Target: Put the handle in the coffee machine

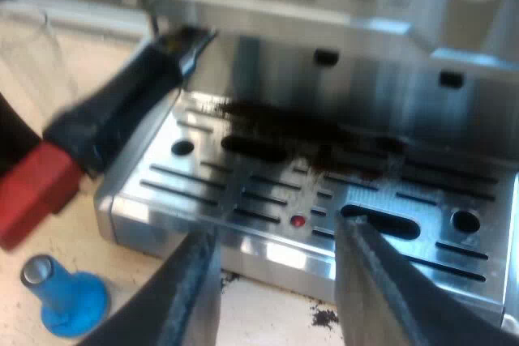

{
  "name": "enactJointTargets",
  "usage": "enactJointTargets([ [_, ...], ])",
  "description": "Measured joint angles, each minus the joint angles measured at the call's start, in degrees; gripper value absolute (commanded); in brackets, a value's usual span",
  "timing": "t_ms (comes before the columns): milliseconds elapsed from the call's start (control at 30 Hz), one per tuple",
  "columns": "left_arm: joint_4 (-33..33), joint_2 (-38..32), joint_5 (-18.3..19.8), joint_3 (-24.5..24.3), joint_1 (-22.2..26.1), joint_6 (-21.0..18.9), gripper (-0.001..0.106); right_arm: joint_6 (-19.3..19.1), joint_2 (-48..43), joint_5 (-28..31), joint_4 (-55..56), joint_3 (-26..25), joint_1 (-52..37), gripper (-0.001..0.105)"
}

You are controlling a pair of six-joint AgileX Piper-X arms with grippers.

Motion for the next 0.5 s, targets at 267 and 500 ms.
enactJointTargets([
  [267, -5.99, 0.0, -0.11, 1.02, -3.36, -4.21, 0.0, -0.58, -1.56, 0.73, 0.24, 0.0, 0.0, 0.038],
  [500, -6.59, 0.0, 0.61, 1.26, -3.41, -4.64, 0.0, -0.58, -1.56, 0.87, 0.24, 0.0, 0.0, 0.038],
])
